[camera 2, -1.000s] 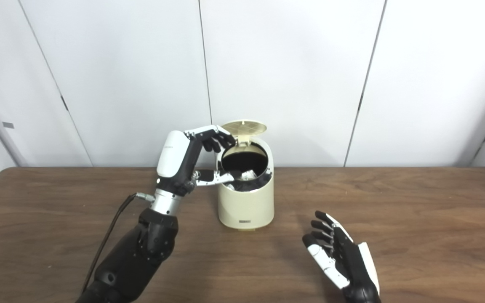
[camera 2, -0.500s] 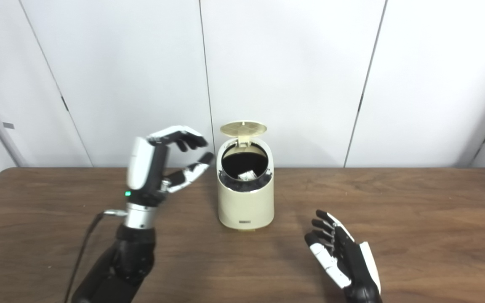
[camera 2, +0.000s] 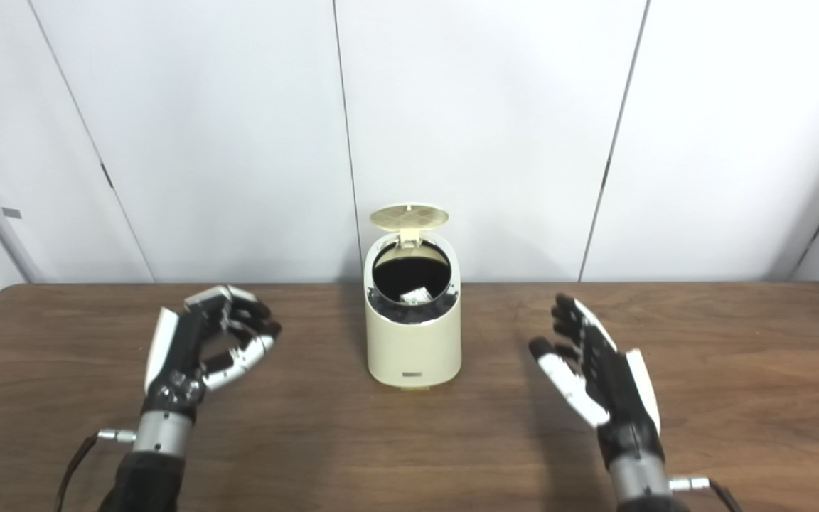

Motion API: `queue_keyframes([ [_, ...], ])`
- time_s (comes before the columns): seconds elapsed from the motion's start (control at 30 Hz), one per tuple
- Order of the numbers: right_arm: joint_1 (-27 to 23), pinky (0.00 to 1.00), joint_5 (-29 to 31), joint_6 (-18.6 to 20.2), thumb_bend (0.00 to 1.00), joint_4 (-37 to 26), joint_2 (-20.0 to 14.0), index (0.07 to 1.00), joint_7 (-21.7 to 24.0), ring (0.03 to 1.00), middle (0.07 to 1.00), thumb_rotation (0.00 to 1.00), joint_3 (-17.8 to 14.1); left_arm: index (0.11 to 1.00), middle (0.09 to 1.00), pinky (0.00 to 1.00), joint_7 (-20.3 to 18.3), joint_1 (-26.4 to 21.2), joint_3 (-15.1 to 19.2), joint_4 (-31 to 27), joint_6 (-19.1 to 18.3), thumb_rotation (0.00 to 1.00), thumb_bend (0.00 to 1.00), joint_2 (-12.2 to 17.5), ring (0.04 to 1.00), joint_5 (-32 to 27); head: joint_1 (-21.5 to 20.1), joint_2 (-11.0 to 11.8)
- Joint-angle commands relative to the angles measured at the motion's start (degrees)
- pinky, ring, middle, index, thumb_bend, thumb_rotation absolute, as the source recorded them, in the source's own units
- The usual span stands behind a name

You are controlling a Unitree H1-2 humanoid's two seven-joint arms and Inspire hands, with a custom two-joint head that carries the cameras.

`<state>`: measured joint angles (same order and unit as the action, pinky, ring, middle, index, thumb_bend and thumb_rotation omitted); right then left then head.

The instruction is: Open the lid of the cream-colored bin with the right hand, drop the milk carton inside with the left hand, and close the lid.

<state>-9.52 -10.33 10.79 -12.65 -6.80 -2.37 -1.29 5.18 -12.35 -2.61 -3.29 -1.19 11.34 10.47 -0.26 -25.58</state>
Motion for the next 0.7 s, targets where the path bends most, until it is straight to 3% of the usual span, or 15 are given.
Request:
queue_keyframes([
  [0.0,-4.00,0.74,-1.91,-2.93,0.55,-0.97,-1.31,0.858,0.11,0.849,0.874,0.69,0.63,0.890,0.839,0.72,-3.59,0.39,-0.03,-2.27,-2.15,0.57,0.46,1.48,0.785,-1.76,-0.03,-0.05],
  [0.07,-5.84,0.74,-3.17,-1.88,0.55,-1.24,-2.00,0.862,0.43,0.865,0.913,0.69,1.37,0.937,0.879,0.79,-4.92,1.69,0.06,-2.14,-2.31,0.65,0.47,1.33,0.843,-2.48,-0.01,-0.18],
  [0.13,-7.61,0.76,-6.22,-0.62,0.56,-1.57,-3.22,0.882,0.83,0.904,0.964,0.72,2.69,0.958,0.905,0.81,-5.75,2.64,0.29,-1.45,-1.66,0.67,0.47,0.84,0.871,-3.41,0.11,-0.27],
  [0.17,-8.67,0.86,-7.62,0.14,0.57,-1.75,-3.72,0.906,1.14,0.948,0.985,0.77,3.32,0.981,0.928,0.82,-6.33,3.05,0.52,-0.97,-1.71,0.71,0.49,0.42,0.896,-4.40,0.15,-0.31],
  [0.23,-10.39,0.95,-9.15,1.72,0.57,-2.12,-4.21,0.925,1.74,0.984,0.989,0.79,4.06,0.996,0.958,0.85,-6.95,3.62,0.66,-0.17,-1.59,0.74,0.52,-0.13,0.934,-5.35,0.02,-0.30],
  [0.33,-13.22,0.85,-11.91,3.96,0.57,-2.32,-5.18,0.950,2.96,0.912,0.948,0.78,5.42,1.000,0.992,0.90,-7.42,4.53,0.79,0.90,-1.42,0.76,0.53,-1.00,0.976,-6.15,-0.02,-0.38],
  [0.4,-15.36,0.89,-13.57,5.00,0.56,-2.18,-5.92,0.960,3.89,0.919,0.933,0.79,6.23,1.000,0.999,0.94,-7.37,5.22,0.96,1.54,-1.16,0.76,0.53,-1.85,0.993,-6.49,-0.05,-0.43],
  [0.67,-23.86,0.80,-18.09,7.03,0.60,1.00,-7.50,0.948,7.42,0.916,0.963,0.76,9.02,1.000,1.000,0.99,-6.35,7.21,1.52,5.77,1.14,0.77,0.52,-3.92,1.000,-5.86,-0.24,-0.62],
])
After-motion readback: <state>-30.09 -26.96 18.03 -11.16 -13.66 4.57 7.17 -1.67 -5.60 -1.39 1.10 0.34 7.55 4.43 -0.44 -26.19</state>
